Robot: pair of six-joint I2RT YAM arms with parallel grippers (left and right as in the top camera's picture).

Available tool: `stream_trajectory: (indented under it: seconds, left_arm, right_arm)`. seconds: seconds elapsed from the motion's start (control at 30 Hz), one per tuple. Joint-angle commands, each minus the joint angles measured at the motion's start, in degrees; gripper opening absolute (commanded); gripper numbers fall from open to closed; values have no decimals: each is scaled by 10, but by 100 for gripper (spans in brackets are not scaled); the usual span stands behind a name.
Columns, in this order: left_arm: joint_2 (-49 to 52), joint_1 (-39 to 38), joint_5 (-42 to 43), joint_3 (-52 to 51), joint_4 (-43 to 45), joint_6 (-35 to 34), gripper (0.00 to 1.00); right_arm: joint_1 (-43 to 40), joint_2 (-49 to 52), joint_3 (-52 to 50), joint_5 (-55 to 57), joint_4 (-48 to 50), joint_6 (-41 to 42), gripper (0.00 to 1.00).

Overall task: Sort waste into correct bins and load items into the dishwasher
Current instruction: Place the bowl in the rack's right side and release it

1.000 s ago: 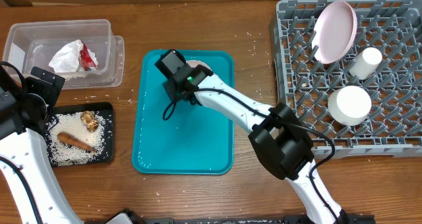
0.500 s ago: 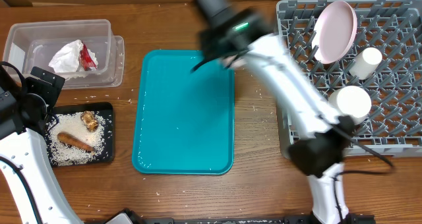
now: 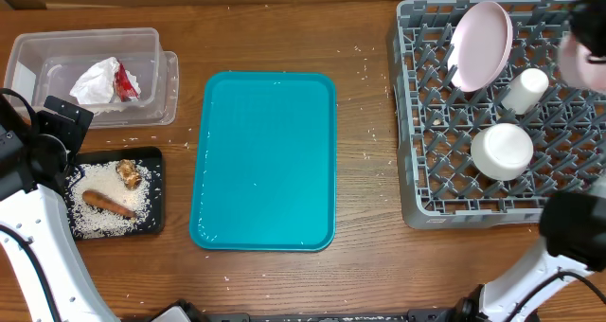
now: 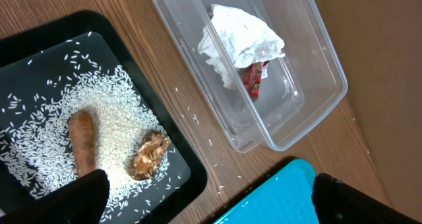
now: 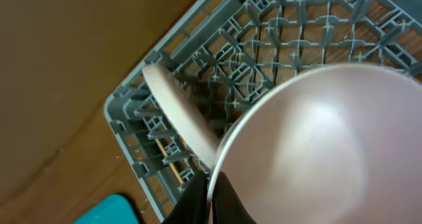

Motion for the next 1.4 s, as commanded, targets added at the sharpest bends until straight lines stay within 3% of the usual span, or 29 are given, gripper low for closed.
stream_trajectory:
  seconds: [0.0,0.17,0.27,0.5,0.93,1.37]
  left_arm:
    - [3,2,-7,2,2,9,100]
    - [3,2,-7,2,2,9,100]
    - [3,2,-7,2,2,9,100]
    - [3,2,-7,2,2,9,100]
    - [3,2,-7,2,2,9,100]
    - [3,2,-7,2,2,9,100]
  right_arm:
    - [-48,0,-40,-179,22,-52,4]
    - [-108,0,-146,-219,74,-52,4]
    - [-140,0,-254,-291,165,-52,4]
    - [-220,0,-426,-539,343,-52,4]
    - [-249,0,-436,-592,296,-66,4]
    - [-254,0,-470,-494,295,-63,4]
